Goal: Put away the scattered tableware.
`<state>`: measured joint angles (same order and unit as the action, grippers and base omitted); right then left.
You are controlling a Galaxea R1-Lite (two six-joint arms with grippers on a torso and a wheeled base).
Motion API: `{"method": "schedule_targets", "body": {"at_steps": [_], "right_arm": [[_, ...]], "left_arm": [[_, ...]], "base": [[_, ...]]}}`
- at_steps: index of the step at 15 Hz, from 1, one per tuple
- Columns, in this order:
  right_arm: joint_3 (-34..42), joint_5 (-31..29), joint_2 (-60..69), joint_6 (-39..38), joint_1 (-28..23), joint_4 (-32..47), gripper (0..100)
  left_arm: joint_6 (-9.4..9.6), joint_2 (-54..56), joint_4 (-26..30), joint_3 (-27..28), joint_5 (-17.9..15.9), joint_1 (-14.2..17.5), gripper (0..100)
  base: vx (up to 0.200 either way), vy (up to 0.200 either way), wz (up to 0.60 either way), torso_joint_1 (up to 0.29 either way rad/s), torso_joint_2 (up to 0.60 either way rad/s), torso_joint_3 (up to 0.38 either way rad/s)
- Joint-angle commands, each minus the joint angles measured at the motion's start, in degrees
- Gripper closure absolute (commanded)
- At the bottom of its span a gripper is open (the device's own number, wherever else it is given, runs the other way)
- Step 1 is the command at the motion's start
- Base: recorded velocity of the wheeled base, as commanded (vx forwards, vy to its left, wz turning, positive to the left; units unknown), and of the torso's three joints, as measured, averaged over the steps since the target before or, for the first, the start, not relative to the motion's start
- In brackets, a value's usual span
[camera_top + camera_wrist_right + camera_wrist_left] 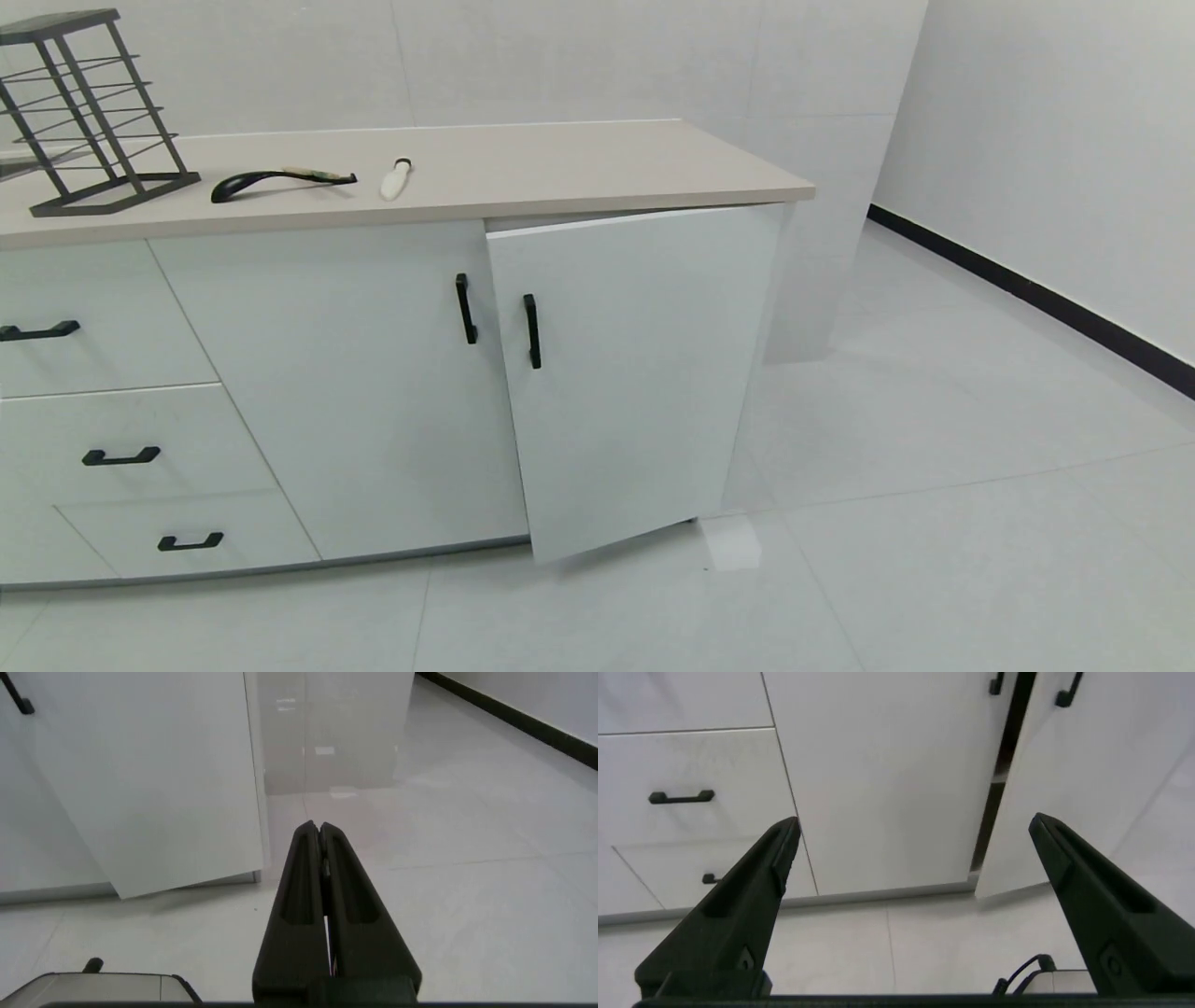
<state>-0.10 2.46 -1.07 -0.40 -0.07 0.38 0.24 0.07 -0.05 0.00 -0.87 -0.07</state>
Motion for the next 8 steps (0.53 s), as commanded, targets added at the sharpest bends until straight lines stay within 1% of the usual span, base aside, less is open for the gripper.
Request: {"method": "schedule_targets", "body": {"at_steps": [1, 2, 5, 8], "right_arm": [[0.0, 0.0, 0.8, 0.0, 0.2, 0.0, 100], [0.0, 0.0, 0.8, 0.0, 0.2, 0.0, 100], [0.0, 0.0, 0.8, 0.1, 0.2, 0.0, 100], [0.0, -0.1, 0.8, 0.1, 0.2, 0.0, 100]], "left_arm": [[0.02, -0.1, 0.0, 0.0, 0.0, 0.0, 0], [0.02, -0.1, 0.0, 0.0, 0.1, 0.0, 0], [0.11, -0.1, 0.0, 0.0, 0.0, 0.0, 0], [0.11, -0.1, 0.0, 0.0, 0.0, 0.0, 0]], "base": [[0.200, 0.000, 0.00, 0.002, 0.01, 0.002], [0.200, 0.000, 0.00, -0.002, 0.00, 0.002], [0.200, 0.200, 0.00, 0.004, 0.00, 0.001], [0.000, 0.000, 0.60, 0.005, 0.01, 0.004]]}}
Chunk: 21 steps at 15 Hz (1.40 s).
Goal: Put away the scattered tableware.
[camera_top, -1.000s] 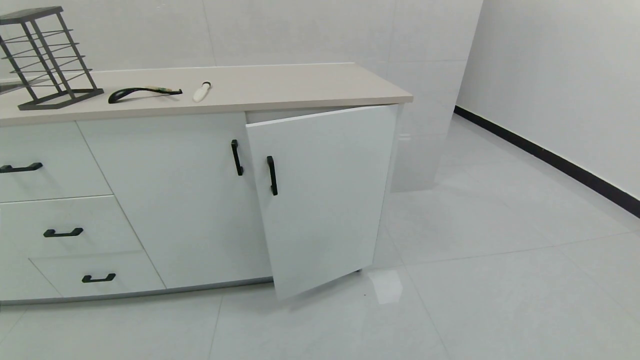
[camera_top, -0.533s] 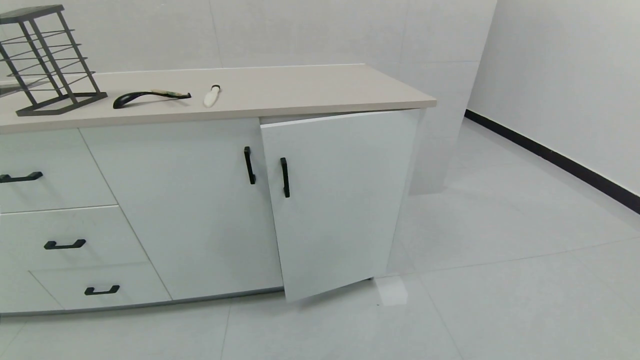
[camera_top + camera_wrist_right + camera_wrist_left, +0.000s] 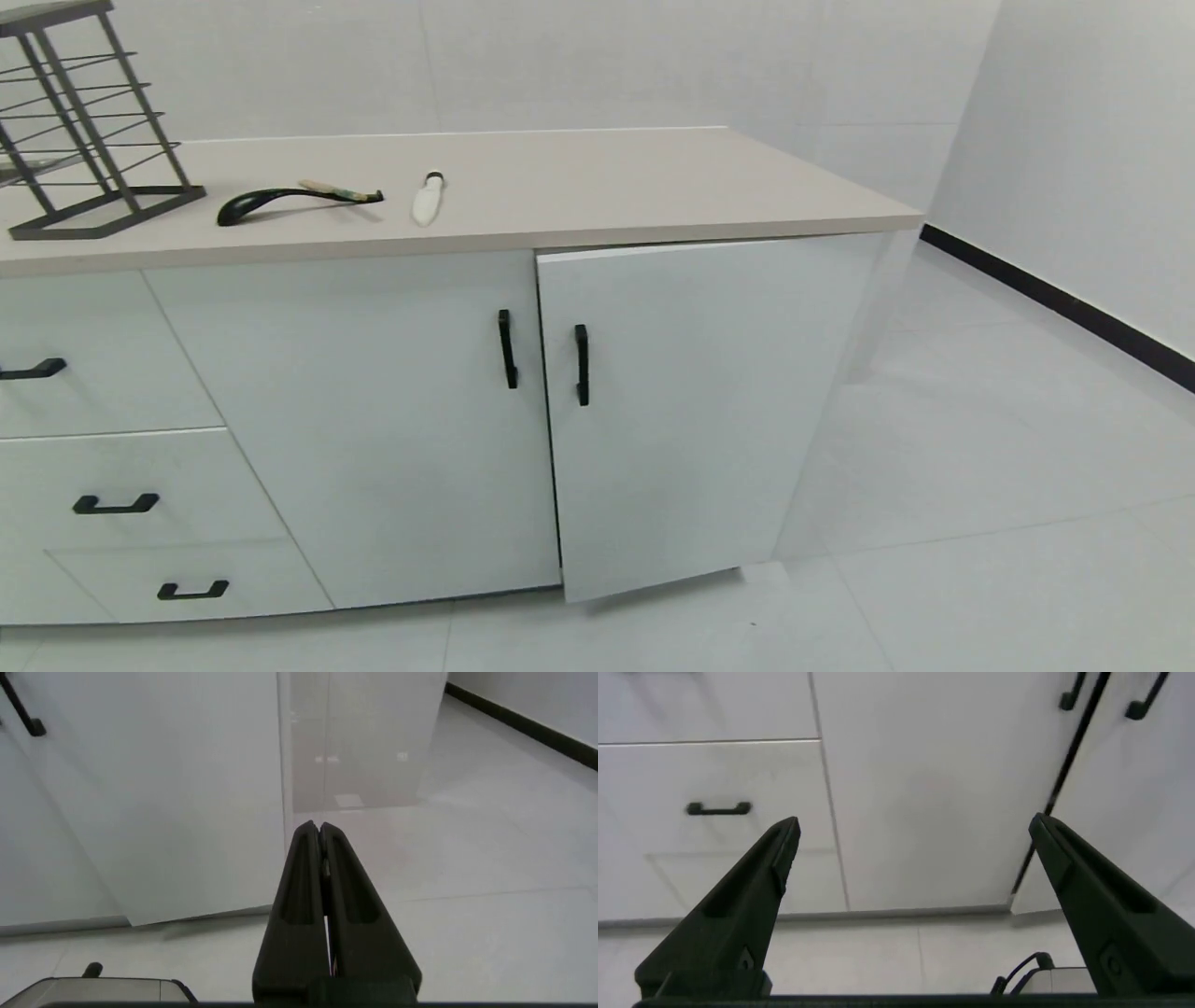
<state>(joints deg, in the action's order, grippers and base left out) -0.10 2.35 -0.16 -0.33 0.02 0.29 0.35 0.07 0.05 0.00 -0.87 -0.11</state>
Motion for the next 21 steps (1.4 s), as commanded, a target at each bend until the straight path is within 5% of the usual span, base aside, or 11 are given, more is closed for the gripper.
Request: {"method": "schedule_targets", "body": {"at_steps": [1, 9, 18, 21], "right_arm": [[0.0, 0.0, -0.1, 0.0, 0.1, 0.1, 100], [0.0, 0.1, -0.1, -0.1, 0.1, 0.1, 100], [0.0, 0.0, -0.1, -0.1, 0.1, 0.1, 100], [0.0, 0.1, -0.1, -0.2, 0.1, 0.1, 100]], "left_arm": [[0.00, -0.1, 0.0, 0.0, 0.0, 0.0, 0], [0.00, -0.1, 0.0, 0.0, 0.0, 0.0, 0], [0.09, -0.1, 0.0, 0.0, 0.0, 0.0, 0], [0.00, -0.1, 0.0, 0.0, -0.1, 0.0, 0]], "base": [[0.000, 0.000, 0.60, 0.007, 0.00, 0.002], [0.000, 0.100, 0.15, 0.002, 0.00, 0.002], [0.200, 0.200, 0.00, 0.001, 0.00, 0.000], [0.000, 0.200, 0.00, 0.002, 0.00, 0.002]]}}
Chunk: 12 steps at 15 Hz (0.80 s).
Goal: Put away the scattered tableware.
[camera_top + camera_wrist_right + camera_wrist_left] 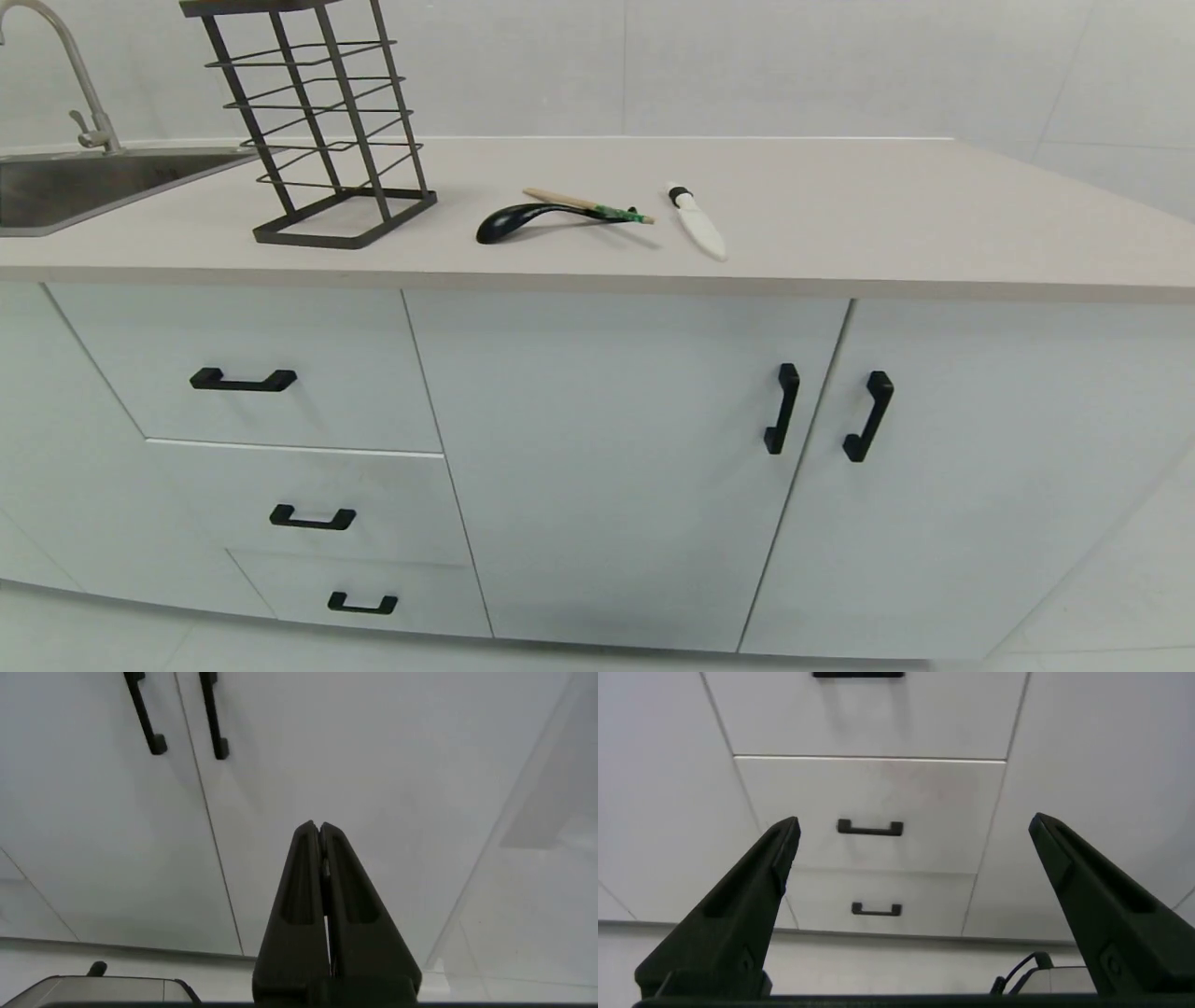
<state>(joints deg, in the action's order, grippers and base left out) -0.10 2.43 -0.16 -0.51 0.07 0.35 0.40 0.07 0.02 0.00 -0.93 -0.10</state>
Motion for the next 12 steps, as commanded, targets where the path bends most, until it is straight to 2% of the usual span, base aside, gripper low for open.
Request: {"method": "schedule_targets", "body": {"at_steps": [1, 2, 5, 12], "right_arm": [[0.0, 0.0, -0.1, 0.1, 0.0, 0.0, 100], [0.0, 0.0, -0.1, 0.1, 0.0, 0.0, 100], [0.0, 0.0, -0.1, 0.1, 0.0, 0.0, 100], [0.0, 0.0, -0.1, 0.1, 0.0, -0.1, 100]], "left_arm": [[0.04, -0.1, 0.0, 0.0, -0.3, 0.0, 0], [-0.05, -0.1, 0.0, 0.0, -0.3, 0.0, 0], [-0.14, -0.1, 0.0, 0.0, -0.3, 0.0, 0], [0.30, -0.1, 0.0, 0.0, -0.5, 0.0, 0]], "base": [[0.000, 0.200, 0.00, 0.007, 0.00, -0.002], [0.000, 0.200, 0.00, 0.002, 0.00, -0.002], [-0.200, 0.200, 0.00, 0.005, 0.00, 0.001], [0.000, 0.000, 0.00, 0.000, 0.00, 0.000]]}}
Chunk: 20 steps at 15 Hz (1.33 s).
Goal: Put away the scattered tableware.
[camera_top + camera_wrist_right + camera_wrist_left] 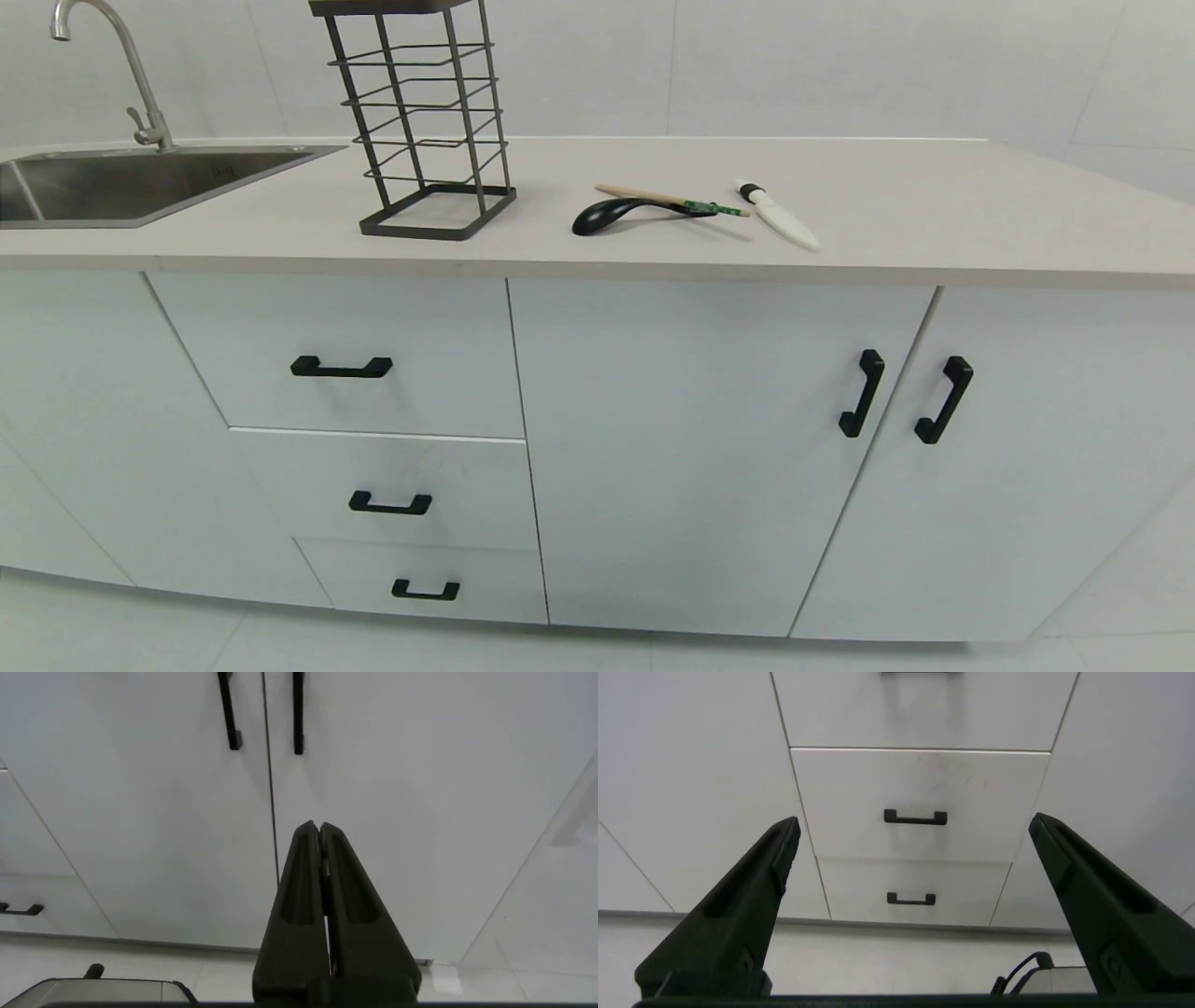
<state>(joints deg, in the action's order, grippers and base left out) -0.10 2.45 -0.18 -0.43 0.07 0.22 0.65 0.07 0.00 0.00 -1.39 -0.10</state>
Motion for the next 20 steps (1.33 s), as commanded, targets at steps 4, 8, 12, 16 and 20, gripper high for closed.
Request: {"method": "schedule_targets", "body": {"at_steps": [4, 8, 12, 16, 20], "right_arm": [[0.0, 0.0, -0.1, 0.0, 0.0, 0.0, 100], [0.0, 0.0, -0.1, -0.1, 0.0, 0.1, 100], [0.0, 0.1, -0.1, 0.3, 0.0, 0.0, 100], [0.0, 0.0, -0.1, 0.0, 0.0, 0.1, 100], [0.0, 0.0, -0.1, -0.1, 0.0, 0.1, 100]], "left_arm": [[-0.38, -0.1, 0.0, 0.0, 0.1, 0.0, 0], [-0.47, -0.1, 0.0, 0.0, 0.1, 0.0, 0], [-0.38, -0.1, 0.0, 0.0, 0.1, 0.0, 0], [-0.29, -0.1, 0.0, 0.0, 0.0, 0.0, 0], [-0.47, -0.1, 0.0, 0.0, 0.4, 0.0, 0]], "base": [[0.000, 0.050, 0.00, 0.001, 0.00, 0.002], [0.000, 0.100, 0.00, 0.000, 0.00, -0.001], [0.000, 0.000, 0.00, 0.000, 0.00, 0.000], [0.000, 0.000, 0.45, -0.001, 0.00, 0.002], [0.000, 0.000, 0.00, 0.000, 0.00, 0.000]]}}
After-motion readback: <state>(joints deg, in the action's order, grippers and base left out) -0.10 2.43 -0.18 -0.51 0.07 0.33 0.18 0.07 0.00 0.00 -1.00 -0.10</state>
